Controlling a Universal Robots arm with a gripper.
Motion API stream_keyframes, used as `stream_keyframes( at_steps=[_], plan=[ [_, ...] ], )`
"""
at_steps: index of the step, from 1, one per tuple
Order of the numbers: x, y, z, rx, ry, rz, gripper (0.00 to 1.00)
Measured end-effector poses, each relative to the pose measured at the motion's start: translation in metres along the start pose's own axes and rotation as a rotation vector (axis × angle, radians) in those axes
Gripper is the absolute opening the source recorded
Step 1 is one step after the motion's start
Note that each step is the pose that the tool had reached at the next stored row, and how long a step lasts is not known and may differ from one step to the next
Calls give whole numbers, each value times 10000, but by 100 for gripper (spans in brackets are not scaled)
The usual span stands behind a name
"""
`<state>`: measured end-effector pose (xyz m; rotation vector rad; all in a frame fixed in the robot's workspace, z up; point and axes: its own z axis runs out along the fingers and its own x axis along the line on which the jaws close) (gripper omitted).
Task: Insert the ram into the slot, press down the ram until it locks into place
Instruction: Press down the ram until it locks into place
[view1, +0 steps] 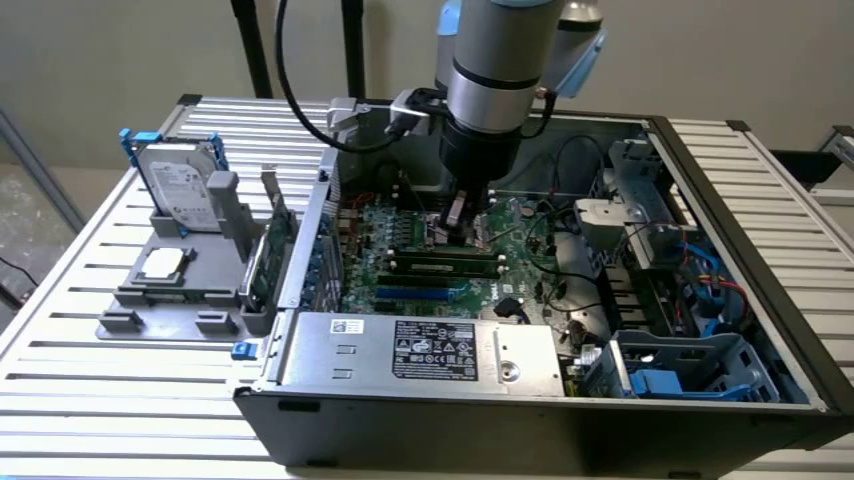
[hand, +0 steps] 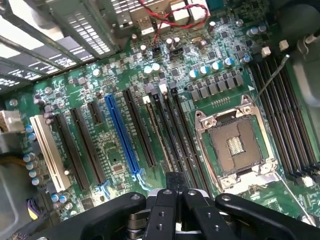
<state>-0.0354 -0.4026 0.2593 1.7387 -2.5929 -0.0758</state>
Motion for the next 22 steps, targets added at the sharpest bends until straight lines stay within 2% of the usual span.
stream_keyframes(
  at_steps=[8, 12, 17, 22],
  plan=[
    [1, -2, 39, 17, -60, 1297, 11],
    [0, -2, 49, 35, -63, 1832, 11],
    [1, -3, 54, 73, -15, 2344, 11],
    [1, -3, 53, 94, 94, 2785, 11]
  ],
)
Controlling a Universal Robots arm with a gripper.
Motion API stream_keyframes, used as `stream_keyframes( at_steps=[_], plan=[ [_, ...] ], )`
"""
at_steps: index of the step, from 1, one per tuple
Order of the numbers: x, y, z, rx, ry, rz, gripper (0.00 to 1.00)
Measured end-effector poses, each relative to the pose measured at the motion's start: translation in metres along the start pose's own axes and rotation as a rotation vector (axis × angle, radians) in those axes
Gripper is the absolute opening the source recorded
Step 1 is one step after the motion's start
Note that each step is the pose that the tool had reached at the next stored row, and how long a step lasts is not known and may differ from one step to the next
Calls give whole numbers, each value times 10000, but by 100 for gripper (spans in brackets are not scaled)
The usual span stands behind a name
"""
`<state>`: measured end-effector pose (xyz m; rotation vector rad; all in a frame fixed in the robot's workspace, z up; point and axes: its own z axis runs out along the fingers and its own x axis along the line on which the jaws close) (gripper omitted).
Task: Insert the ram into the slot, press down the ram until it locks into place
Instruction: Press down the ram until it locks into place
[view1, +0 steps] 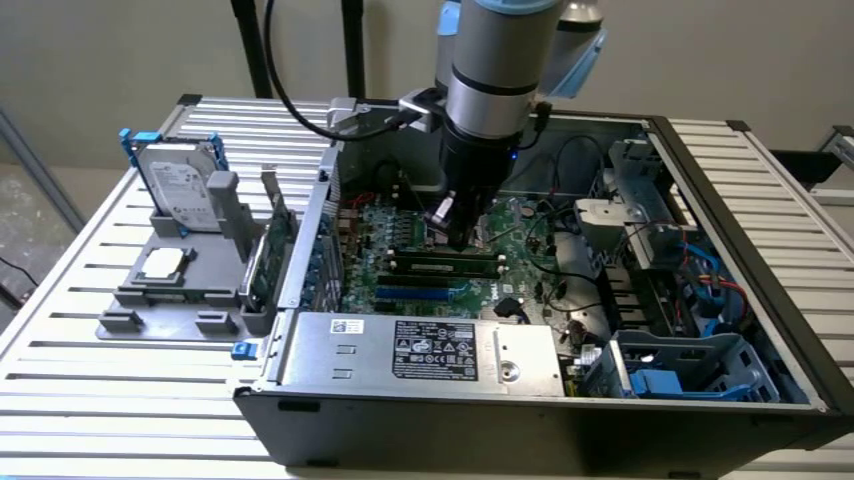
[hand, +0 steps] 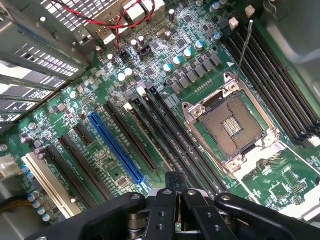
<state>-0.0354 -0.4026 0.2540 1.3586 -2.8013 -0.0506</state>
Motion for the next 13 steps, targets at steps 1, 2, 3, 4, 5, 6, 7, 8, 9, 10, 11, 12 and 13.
stream_keyframes(
  at_steps=[1, 2, 3, 4, 5, 6, 7, 8, 9, 10, 11, 12, 13],
  plan=[
    [0, 0, 0, 3, 26, 83, 11],
    [0, 0, 0, 6, 51, 166, 11],
    [0, 0, 0, 8, 76, 259, 11],
    [0, 0, 0, 10, 98, 350, 11],
    [0, 0, 0, 11, 120, 442, 11],
    [1, -1, 0, 13, 142, 533, 11],
    [0, -1, 0, 14, 163, 627, 11],
    [1, -1, 0, 15, 182, 723, 11],
    [1, -1, 0, 16, 201, 819, 11],
    [1, -1, 0, 17, 221, 922, 11],
    [1, -1, 0, 19, 241, 1019, 11],
    [1, -1, -1, 20, 259, 1117, 11],
    [1, -1, -1, 22, 274, 1221, 11]
  ],
)
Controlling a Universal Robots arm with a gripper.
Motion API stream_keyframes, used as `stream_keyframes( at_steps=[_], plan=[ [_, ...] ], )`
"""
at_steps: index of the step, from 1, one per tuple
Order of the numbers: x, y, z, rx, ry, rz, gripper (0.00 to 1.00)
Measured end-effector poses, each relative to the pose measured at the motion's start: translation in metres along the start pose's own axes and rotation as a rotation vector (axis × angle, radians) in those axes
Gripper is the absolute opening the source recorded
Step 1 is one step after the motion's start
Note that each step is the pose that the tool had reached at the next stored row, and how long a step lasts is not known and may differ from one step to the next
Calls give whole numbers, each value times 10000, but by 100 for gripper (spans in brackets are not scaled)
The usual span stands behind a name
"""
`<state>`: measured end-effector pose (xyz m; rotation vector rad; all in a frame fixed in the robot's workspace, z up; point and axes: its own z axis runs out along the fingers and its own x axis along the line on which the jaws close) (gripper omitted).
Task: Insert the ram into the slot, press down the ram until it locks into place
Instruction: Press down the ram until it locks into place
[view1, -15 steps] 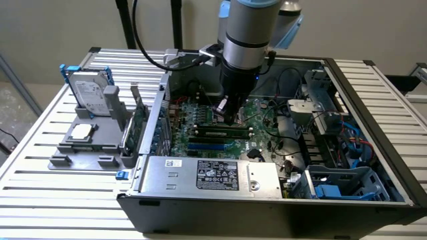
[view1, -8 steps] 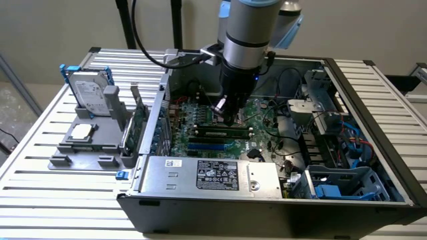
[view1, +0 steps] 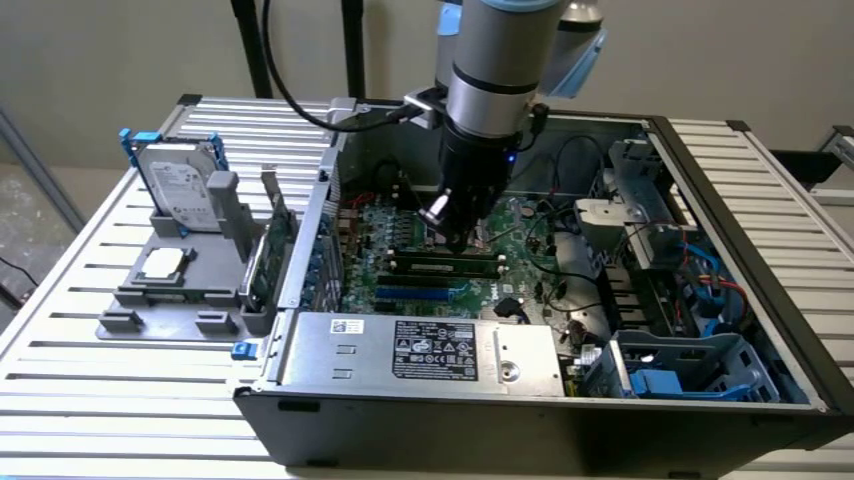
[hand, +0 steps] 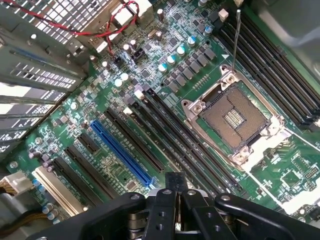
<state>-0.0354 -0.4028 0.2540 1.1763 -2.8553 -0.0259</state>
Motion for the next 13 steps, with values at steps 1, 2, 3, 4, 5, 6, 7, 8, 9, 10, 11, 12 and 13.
stream_keyframes(
  at_steps=[1, 2, 3, 4, 5, 6, 7, 8, 9, 10, 11, 12, 13],
  plan=[
    [0, 0, 0, 1, 10, 111, 11],
    [0, 0, 0, 2, 17, 238, 11],
    [0, 0, 0, 1, 19, 371, 11],
    [0, 0, 1, 0, 18, 511, 11],
    [-1, 0, 1, -2, 18, 661, 11],
    [-1, 0, 1, -5, 16, 809, 11],
    [-1, 0, 1, -9, 15, 957, 11],
    [-1, 0, 1, -11, 14, 1106, 11],
    [-1, 0, 2, -15, 10, 1255, 11],
    [-1, 0, 2, -18, 9, 1409, 11],
    [-1, 0, 2, -21, 7, 1557, 11],
    [-1, 0, 2, -25, 5, 1716, 11],
    [-1, 0, 3, -28, 3, 1864, 11]
  ],
)
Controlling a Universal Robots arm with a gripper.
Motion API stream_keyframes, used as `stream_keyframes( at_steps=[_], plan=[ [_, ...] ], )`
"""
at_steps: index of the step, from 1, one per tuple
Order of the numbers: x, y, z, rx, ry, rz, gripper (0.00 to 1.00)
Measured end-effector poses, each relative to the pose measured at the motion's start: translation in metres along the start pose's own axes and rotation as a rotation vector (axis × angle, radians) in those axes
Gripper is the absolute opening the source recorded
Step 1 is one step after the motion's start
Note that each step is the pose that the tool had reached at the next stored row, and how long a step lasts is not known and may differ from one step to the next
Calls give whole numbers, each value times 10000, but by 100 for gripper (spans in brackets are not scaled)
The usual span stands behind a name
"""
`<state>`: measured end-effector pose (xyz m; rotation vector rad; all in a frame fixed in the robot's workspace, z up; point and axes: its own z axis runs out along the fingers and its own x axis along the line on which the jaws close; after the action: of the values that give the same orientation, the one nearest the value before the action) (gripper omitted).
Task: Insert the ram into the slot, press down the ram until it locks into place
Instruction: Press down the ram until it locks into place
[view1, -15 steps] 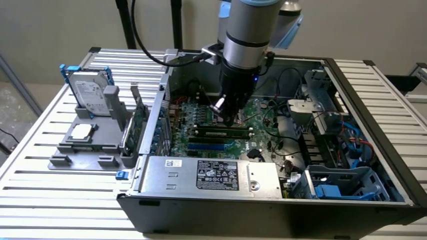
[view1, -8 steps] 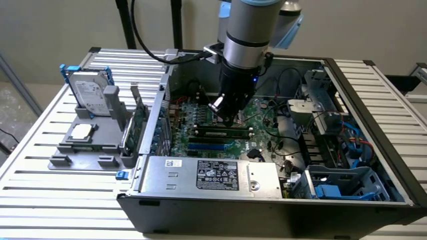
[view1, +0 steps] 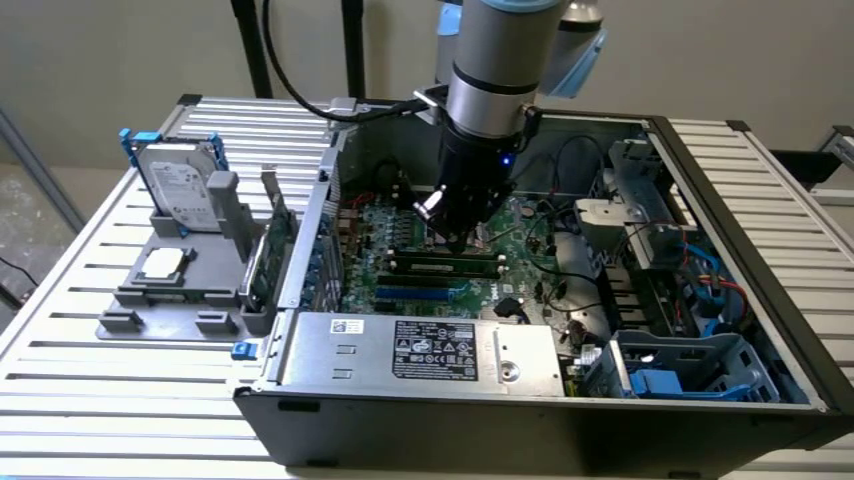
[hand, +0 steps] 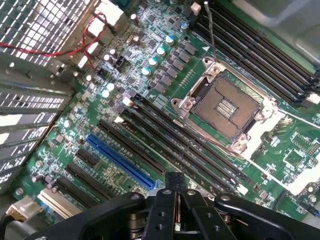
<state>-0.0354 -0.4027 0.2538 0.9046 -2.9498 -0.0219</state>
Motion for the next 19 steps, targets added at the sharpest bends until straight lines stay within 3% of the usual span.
stream_keyframes(
  at_steps=[19],
  plan=[
    [-2, -1, 46, -155, -90, 3352, 11]
  ],
)
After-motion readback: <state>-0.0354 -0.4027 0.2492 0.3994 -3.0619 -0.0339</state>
